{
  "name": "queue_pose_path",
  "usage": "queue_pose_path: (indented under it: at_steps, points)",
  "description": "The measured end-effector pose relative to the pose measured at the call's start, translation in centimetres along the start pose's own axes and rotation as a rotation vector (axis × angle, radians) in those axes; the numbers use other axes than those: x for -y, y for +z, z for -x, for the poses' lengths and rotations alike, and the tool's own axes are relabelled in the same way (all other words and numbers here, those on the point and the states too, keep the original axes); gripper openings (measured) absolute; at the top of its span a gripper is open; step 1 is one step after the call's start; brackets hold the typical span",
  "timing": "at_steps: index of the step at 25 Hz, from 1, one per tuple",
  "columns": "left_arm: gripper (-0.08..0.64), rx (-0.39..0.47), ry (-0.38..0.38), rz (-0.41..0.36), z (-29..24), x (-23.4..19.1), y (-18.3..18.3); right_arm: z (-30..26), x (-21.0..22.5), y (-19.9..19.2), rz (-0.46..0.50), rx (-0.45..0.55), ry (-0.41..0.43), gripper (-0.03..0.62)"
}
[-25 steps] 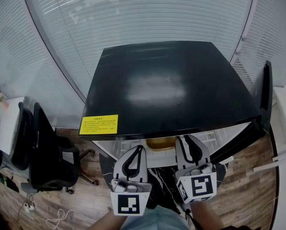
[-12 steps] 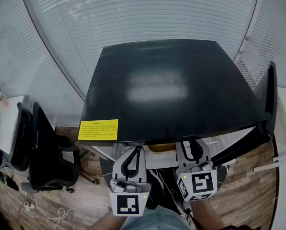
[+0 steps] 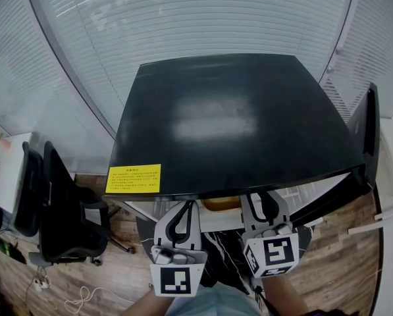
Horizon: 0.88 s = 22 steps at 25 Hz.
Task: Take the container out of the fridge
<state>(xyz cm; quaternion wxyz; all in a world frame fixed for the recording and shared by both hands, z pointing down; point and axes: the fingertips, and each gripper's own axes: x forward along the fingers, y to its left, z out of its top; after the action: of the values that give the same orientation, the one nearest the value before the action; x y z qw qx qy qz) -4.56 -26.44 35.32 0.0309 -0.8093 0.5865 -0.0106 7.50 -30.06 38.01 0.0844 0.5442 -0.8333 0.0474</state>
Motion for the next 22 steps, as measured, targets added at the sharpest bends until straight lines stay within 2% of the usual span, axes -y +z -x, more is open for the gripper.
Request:
queue_pose_path:
  at_steps: [6,11,17,22]
  points:
    - [0.014,0.004,-0.007,-0.014,0.24,0.02,0.19,0.24,-0.11,-0.04,0.001,-0.003,-0.005,0.130]
    - [0.014,-0.006,0.002,0.013,0.42,0.03,0.00,0.04,0.26,-0.15,-0.016,-0.026,-0.015,0.130]
    - [0.014,0.007,0.004,-0.006,0.37,-0.26,0.23,-0.18,0.19,-0.13,-0.031,-0.036,-0.011,0.124]
    - [0.014,0.001,0.004,0.001,0.24,-0.27,0.09,-0.08,-0.16,0.49,-0.008,0.009,0.007,0.117]
